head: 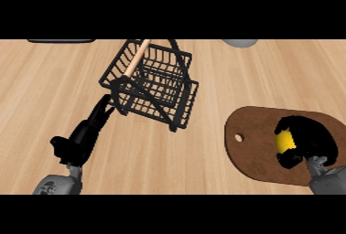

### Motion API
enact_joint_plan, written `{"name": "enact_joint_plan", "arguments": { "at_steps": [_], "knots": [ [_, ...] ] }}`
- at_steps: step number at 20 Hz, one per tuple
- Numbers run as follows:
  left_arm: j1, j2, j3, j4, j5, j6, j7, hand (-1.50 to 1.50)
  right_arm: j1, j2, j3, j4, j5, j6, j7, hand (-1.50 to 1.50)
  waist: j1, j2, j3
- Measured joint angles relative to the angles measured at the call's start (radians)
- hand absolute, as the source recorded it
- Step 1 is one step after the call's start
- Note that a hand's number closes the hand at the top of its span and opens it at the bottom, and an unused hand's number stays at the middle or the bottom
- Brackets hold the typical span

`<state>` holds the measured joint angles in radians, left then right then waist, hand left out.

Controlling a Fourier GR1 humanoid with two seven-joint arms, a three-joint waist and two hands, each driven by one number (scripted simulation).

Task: Pick the lemon from the cutting board and place it in the tiered basket

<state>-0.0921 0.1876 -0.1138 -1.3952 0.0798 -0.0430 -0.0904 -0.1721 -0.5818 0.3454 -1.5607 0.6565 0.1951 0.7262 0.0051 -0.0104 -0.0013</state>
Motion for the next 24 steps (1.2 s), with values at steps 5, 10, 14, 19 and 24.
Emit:
{"name": "enact_joint_plan", "arguments": {
  "at_steps": [5, 10, 14, 19, 24],
  "knots": [
    [0.014, -0.019, 0.005, 0.001, -0.019, -0.013, -0.035, 0.00, 0.004, 0.040, -0.028, -0.004, 0.058, 0.008, -0.041, 1.50, -0.001, 0.001, 0.002],
    [0.015, -0.027, 0.016, -0.014, -0.028, -0.022, -0.009, 0.00, 0.059, 0.072, -0.051, -0.090, 0.117, 0.011, -0.020, 1.50, -0.004, 0.003, 0.004],
    [0.021, -0.025, 0.032, -0.011, -0.026, -0.031, -0.020, 0.00, 0.195, 0.078, -0.048, -0.231, 0.168, -0.022, 0.027, 1.50, -0.011, 0.002, 0.005],
    [0.028, -0.036, 0.031, -0.015, -0.038, -0.023, -0.020, 0.00, 0.280, 0.132, -0.054, -0.397, 0.194, -0.104, 0.058, 1.50, -0.016, 0.000, 0.007],
    [0.028, -0.036, 0.037, -0.021, -0.038, -0.024, -0.008, 0.00, 0.247, 0.217, -0.071, -0.569, 0.131, -0.167, 0.057, 1.50, -0.016, 0.001, 0.006]
  ]
}}
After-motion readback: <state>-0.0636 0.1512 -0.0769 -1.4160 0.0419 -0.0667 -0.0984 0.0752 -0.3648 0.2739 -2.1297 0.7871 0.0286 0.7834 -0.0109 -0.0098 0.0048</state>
